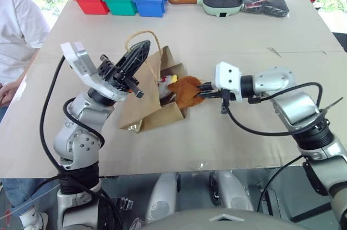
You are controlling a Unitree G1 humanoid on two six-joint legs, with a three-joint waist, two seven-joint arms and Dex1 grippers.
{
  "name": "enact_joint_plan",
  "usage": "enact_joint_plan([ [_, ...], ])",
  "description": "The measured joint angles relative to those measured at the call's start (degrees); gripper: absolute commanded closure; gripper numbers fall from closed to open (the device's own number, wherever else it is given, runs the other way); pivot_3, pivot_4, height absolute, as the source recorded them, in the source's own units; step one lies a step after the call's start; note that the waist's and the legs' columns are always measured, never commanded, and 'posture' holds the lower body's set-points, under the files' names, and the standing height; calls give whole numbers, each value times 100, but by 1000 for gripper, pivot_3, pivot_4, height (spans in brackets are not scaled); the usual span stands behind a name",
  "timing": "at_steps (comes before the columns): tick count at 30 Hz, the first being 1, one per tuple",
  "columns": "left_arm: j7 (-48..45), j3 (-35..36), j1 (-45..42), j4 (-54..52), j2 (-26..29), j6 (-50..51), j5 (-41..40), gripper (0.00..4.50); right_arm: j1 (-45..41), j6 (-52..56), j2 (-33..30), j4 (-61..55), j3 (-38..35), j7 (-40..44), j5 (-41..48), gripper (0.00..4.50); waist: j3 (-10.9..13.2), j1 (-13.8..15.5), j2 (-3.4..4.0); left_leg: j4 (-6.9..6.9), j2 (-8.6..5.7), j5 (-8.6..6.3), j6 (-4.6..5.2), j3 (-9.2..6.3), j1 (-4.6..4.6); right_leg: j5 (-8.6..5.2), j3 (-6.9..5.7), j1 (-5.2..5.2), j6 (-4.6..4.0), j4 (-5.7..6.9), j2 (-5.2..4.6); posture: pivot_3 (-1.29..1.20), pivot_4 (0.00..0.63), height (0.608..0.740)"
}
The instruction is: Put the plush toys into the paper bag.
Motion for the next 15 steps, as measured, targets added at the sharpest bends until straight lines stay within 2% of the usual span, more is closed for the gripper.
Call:
enact_joint_plan([
  [7, 49, -64, 12, -7, -11, 32, 50, 4500, -411, -1446, 279, 604, 308, 371, -440, 4419, 0, 0, 0, 0, 1, 0, -1, -8, 1, 0, -1, 0, 0, 0, -1, 0, 150, 740],
  [12, 108, -181, 89, -55, -53, 81, 65, 4500, -641, -1968, 723, 1032, 542, 390, -740, 4419, 0, 2, 0, 0, 1, 1, -2, -15, 1, 0, -1, -1, 0, 1, -2, 0, 150, 740],
  [15, 128, -240, 158, -160, -92, 108, 41, 4500, -805, -2238, 1210, 1520, 633, 266, -929, 4419, 0, 1, 0, -1, 1, 2, -4, -14, 3, 0, 0, 0, -1, 1, -2, 0, 150, 740],
])
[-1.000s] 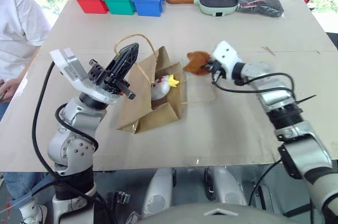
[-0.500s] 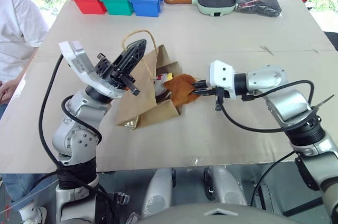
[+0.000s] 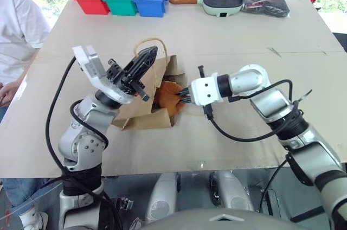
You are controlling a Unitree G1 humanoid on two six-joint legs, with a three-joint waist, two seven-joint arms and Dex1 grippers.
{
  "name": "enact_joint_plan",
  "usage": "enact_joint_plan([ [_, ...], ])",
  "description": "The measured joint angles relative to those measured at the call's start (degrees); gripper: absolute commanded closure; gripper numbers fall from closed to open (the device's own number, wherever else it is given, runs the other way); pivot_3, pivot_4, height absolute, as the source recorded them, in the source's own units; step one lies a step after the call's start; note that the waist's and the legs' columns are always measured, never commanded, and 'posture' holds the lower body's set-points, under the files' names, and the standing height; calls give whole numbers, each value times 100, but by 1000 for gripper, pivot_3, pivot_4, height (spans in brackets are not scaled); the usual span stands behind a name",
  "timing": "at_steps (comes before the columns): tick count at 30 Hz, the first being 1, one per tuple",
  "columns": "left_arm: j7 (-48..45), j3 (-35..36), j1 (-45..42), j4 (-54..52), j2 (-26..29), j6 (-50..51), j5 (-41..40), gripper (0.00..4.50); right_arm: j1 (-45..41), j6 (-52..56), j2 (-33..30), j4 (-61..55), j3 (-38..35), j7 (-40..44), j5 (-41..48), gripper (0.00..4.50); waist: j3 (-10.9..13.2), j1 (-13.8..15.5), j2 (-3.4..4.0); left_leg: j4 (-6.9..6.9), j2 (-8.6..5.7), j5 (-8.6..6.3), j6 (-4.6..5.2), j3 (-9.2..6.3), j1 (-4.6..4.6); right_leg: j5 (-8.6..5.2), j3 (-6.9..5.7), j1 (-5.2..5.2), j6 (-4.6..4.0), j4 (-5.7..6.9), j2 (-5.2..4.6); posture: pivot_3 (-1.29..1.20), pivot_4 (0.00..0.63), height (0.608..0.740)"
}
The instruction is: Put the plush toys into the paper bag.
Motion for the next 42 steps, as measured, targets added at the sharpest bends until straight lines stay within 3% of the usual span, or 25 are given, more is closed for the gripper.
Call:
enact_joint_plan([
  [5, 46, -75, 38, -89, -84, 48, -59, 4500, -92, -432, 675, 905, 262, -205, -284, 4419, 0, 17, 0, 1, -2, 3, -6, -1, -2, 0, -1, 0, 0, 0, -3, 0, 150, 740],
  [14, 253, -156, 111, -204, -415, 42, -71, 4500, -149, -748, 1243, 1773, 281, -612, -566, 4419, 0, 3, 0, 0, -3, 6, -10, 0, 2, 0, 1, 0, -1, 3, -1, 0, 150, 740],
  [15, 247, -148, 205, -207, -472, 33, -111, 4500, -153, -739, 1308, 1932, 257, -729, -593, 3855, 0, 2, 0, 0, -3, 6, -10, 1, 1, 1, 2, -1, -1, 2, -1, 0, 150, 740],
  [19, 118, -5, 681, -186, -551, 11, -267, 4500, 42, -544, 1221, 1918, 178, -654, -460, 2377, 0, 8, 1, -3, -1, 2, -3, -4, 0, 0, -2, -2, -1, 1, -2, 0, 150, 740],
  [20, 104, 38, 713, -185, -555, -12, -287, 4500, 186, -335, 1074, 1684, 137, -626, -417, 1881, 0, 28, 1, -2, -2, 1, -2, -5, -2, 0, -3, -2, -1, 1, -3, 0, 150, 740],
  [28, -14, 273, 559, 26, -651, -131, -489, 4500, 1158, 1993, -78, -797, -654, -317, 410, 1881, 0, 132, 0, 2, -3, -1, 2, -6, -3, 0, -7, 0, -1, 1, -4, 0, 150, 740],
  [33, -53, 455, 280, 256, -656, -122, -735, 4500, 1827, 4312, -677, -2276, -1430, -623, 1152, 1881, -1, 137, -2, 2, -4, -2, 3, -3, -3, 0, -3, 2, -1, -1, -4, 0, 150, 740],
  [37, -72, 492, 195, 272, -654, -65, -930, 4500, 2239, 5928, -597, -2653, -1751, -1157, 1601, 1881, -1, 105, -2, 1, -3, -2, 3, 5, -1, 0, 2, 1, -1, 1, 0, 0, 150, 740],
  [42, -95, 493, 141, 280, -634, -1, -981, 4500, 2259, 6998, 136, -2320, -1975, -1943, 1985, 1881, -1, 101, -2, 2, -5, -2, 3, 19, -3, 0, 1, 2, 0, 0, 3, 0, 150, 740],
])
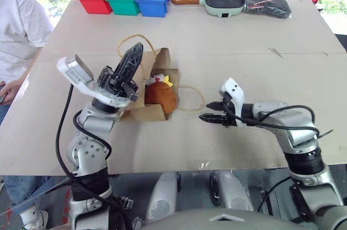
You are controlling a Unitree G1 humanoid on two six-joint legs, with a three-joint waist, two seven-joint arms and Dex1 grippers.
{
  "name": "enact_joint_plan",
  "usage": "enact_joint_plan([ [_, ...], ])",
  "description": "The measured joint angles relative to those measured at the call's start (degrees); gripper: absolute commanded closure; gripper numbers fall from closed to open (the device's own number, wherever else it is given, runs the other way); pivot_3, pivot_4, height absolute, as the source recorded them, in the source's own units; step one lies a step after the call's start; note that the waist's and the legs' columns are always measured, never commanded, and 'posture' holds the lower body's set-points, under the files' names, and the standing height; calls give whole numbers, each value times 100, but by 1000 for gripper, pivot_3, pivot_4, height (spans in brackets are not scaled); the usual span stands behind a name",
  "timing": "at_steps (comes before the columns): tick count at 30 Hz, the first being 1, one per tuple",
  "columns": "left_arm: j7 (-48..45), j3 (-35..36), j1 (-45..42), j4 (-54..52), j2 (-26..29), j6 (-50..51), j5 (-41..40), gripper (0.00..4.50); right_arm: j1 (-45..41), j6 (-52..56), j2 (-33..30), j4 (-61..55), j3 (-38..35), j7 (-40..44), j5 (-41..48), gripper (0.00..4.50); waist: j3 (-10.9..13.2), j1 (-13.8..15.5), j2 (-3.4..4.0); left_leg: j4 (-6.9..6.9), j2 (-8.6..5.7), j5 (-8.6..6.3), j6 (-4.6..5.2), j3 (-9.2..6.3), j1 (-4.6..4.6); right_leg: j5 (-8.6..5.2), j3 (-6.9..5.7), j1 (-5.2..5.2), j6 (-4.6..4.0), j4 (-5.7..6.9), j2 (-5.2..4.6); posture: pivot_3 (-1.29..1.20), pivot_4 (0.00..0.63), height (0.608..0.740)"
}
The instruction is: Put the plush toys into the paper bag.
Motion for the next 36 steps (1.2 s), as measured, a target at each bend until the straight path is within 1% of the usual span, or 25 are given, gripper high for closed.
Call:
enact_joint_plan([
  [7, 10, 40, -29, 24, 31, 34, -39, 4500, -642, 271, 668, 1215, -442, -279, 449, 1881, -6, -93, -6, 1, 4, 0, 0, 4, 10, 0, -1, 6, 0, 5, 9, 0, 150, 740],
  [10, 22, 37, -31, 13, 32, 35, -39, 4500, -781, 276, 901, 1593, -650, -393, 595, 1881, -9, -127, -6, 0, 7, 0, 0, 3, 12, 0, 0, 7, 0, 7, 13, 0, 150, 740],
  [16, 119, 47, 78, -112, 31, 34, -38, 4500, -969, 221, 1576, 2330, -1453, -961, 968, 1881, -9, -126, -5, 0, 9, 0, 0, 3, 12, 1, 1, 6, -2, 8, 15, 0, 150, 740],
  [17, 126, 49, 112, -145, 32, 33, -39, 4500, -989, 226, 1657, 2415, -1590, -1054, 1036, 2381, -9, -123, -5, 0, 9, 0, 0, 4, 11, 1, 1, 6, -2, 8, 14, 0, 150, 740],
  [18, 133, 51, 134, -157, 31, 32, -39, 4500, -1012, 233, 1744, 2532, -1757, -1202, 1097, 2624, -9, -121, -5, 0, 8, 0, 0, 5, 11, 1, 1, 6, -2, 8, 13, 0, 150, 740],
  [19, 138, 55, 149, -166, 32, 30, -38, 4500, -1021, 240, 1813, 2604, -1911, -1313, 1175, 3111, -9, -119, -5, 0, 8, 0, 0, 4, 10, 1, 1, 6, -2, 8, 13, 0, 150, 740],
  [21, 146, 65, 178, -189, 30, 27, -38, 4500, -1174, 256, 1980, 2753, -2203, -1572, 1314, 3111, -10, -122, -5, 0, 8, 0, 0, 5, 12, 1, 2, 7, -2, 8, 14, 0, 150, 740],
  [22, 147, 62, 180, -204, 30, 27, -37, 4500, -1254, 196, 2065, 2909, -2380, -1802, 1364, 3451, -10, -120, -5, 0, 8, 1, -1, 4, 12, 2, 1, 7, -2, 8, 14, 0, 150, 740],
  [24, 154, 78, 187, -210, 31, 24, -36, 4500, -1305, 90, 2139, 3005, -2496, -1924, 1425, 3779, -12, -121, -6, 0, 8, 1, -1, 6, 13, 2, 2, 8, -2, 8, 14, 0, 150, 740],
  [25, 159, 87, 186, -210, 30, 24, -36, 4500, -1360, -27, 2195, 3055, -2531, -1986, 1461, 4165, -17, -122, -9, 0, 8, 1, -1, 6, 16, 2, 2, 10, -2, 8, 14, 0, 150, 740],
  [26, 159, 85, 186, -210, 29, 23, -36, 4500, -1402, -185, 2247, 3096, -2545, -2039, 1495, 4364, -23, -125, -13, 0, 8, 1, -1, 8, 23, 2, 4, 18, -2, 8, 15, 0, 150, 740],
  [29, 160, 90, 187, -210, 30, 23, -34, 4500, -1366, -426, 2258, 3153, -2524, -2072, 1521, 4364, -25, -121, -14, -2, 8, 0, 0, 9, 45, 1, 4, 41, -3, 5, 14, 0, 150, 740],
  [32, 167, 106, 182, -210, 31, 20, -34, 4500, -1150, -639, 2272, 3025, -2512, -1922, 1699, 4364, -23, -117, -12, -11, 8, 0, 0, 10, 70, -1, 5, 69, -2, -6, 13, 0, 150, 740],
  [34, 245, 137, 161, -209, 25, 19, -39, 4500, -890, -708, 2285, 2735, -2597, -1709, 2065, 4364, -13, -111, -6, -18, 8, 0, 0, 9, 68, -1, 4, 68, -3, -11, 13, 0, 150, 740],
  [36, 300, 167, 130, -206, 21, 18, -73, 4500, -822, -664, 2297, 2475, -2731, -1589, 2410, 4364, -5, -116, 4, -22, 8, 0, 0, 9, 65, -1, 6, 63, -2, -12, 12, 0, 150, 740],
])
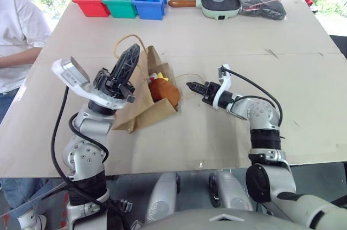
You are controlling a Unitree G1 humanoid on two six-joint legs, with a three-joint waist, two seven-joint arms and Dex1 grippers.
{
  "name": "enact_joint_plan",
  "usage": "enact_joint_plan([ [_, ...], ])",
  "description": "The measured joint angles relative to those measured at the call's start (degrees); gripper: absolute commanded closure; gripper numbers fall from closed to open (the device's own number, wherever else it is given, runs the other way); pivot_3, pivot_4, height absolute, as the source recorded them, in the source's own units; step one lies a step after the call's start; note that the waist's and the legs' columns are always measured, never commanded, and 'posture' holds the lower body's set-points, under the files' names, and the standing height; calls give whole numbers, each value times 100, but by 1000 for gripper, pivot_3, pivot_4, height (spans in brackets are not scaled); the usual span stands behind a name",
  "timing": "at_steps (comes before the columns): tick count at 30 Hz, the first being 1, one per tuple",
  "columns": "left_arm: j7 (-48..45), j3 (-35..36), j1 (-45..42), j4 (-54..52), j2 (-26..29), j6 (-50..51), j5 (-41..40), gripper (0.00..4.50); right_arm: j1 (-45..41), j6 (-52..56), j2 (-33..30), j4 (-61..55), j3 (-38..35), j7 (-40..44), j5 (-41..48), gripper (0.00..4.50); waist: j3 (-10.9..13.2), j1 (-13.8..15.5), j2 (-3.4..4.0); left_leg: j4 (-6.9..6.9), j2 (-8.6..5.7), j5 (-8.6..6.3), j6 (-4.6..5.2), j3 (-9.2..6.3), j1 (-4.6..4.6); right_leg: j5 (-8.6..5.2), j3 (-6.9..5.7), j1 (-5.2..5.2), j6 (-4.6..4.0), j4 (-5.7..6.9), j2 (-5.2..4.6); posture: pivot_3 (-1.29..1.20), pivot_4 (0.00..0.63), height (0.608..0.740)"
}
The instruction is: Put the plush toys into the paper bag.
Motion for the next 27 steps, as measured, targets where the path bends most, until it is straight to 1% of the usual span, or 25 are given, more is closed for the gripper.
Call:
enact_joint_plan([
  [2, 161, 21, -192, 44, -22, 2, -70, 4500, -50, 251, 54, -488, -287, 9, 801, 4364, 6, 3, 5, 0, 1, 0, 0, -6, -14, 0, -5, -12, 0, 1, 0, 0, 150, 740],
  [4, 333, 58, -506, 207, -18, 8, -121, 4500, -335, 410, 94, -997, -445, -117, 1527, 4364, 8, -7, 8, 0, 2, 0, 0, -9, -17, 0, -7, -15, 0, 2, 1, 0, 150, 740],
  [7, 457, 89, -866, 438, 54, 15, -126, 4500, -675, 456, 81, -1377, -462, -446, 2080, 4364, 8, -12, 9, -5, 2, 0, 0, -7, -20, 0, -8, -21, 0, 2, 4, 0, 150, 740],
  [9, 470, 172, -1317, 779, 211, 20, -124, 4500, -1008, 457, 20, -1592, -461, -844, 2561, 4364, 8, -10, 9, 7, 2, 1, -1, -9, -65, 1, -10, -69, 0, 13, 6, 0, 150, 740],
  [12, 409, 202, -1841, 1254, 473, 53, -42, 4500, -1543, 440, -291, -1940, -454, -1372, 3257, 4364, 7, -8, 7, 9, -3, 1, 0, -5, -73, 1, -9, -71, 1, 7, -1, 0, 150, 740],
  [14, 357, 183, -1992, 1456, 550, 119, 53, 4500, -1604, 410, -395, -2075, -430, -1610, 3615, 4364, 6, -10, 5, 6, -3, 1, 1, -3, -73, 1, -10, -69, 1, 1, -3, 0, 150, 740],
  [16, 225, 64, -2149, 1796, 649, 135, 330, 4500, -1516, 351, -523, -2094, -317, -1877, 3910, 4364, 6, -9, 6, 2, -4, 1, 1, -3, -75, 1, -10, -71, 1, -1, -3, 0, 150, 740],
  [19, -118, -40, -2266, 2178, 687, 98, 618, 4500, -1185, 290, -820, -2284, -51, -2035, 3968, 4364, 6, -7, 6, 1, -3, 1, 1, -1, -75, 0, -9, -71, 1, -4, -3, 0, 150, 740],
  [22, -323, 5, -2265, 2271, 658, 92, 586, 4500, -715, 281, -1091, -2427, 231, -2044, 3789, 4364, 7, -16, 5, 0, -2, 1, 1, 0, -78, 0, -7, -74, 1, -6, -3, 0, 150, 740],
  [24, -403, 38, -2259, 2230, 640, 109, 536, 4500, -401, 171, -1257, -2609, 484, -2074, 3514, 4364, 6, -15, 3, -2, 0, 1, 1, -2, -77, 0, -8, -75, 1, -4, -2, 0, 150, 740],
  [25, -418, 87, -2227, 2191, 642, 119, 524, 4500, -126, 130, -1356, -2736, 657, -2020, 3334, 4134, 6, -12, 4, -3, 1, 0, 1, -1, -77, 0, -7, -75, 1, -6, -2, 0, 150, 740],
  [27, -415, 213, -2140, 2159, 644, 148, 465, 4500, 301, 85, -1547, -2871, 895, -1895, 3092, 3527, 6, -15, 4, -4, 1, 0, 1, 0, -78, 0, -3, -76, 1, -7, -2, 0, 150, 740],
])
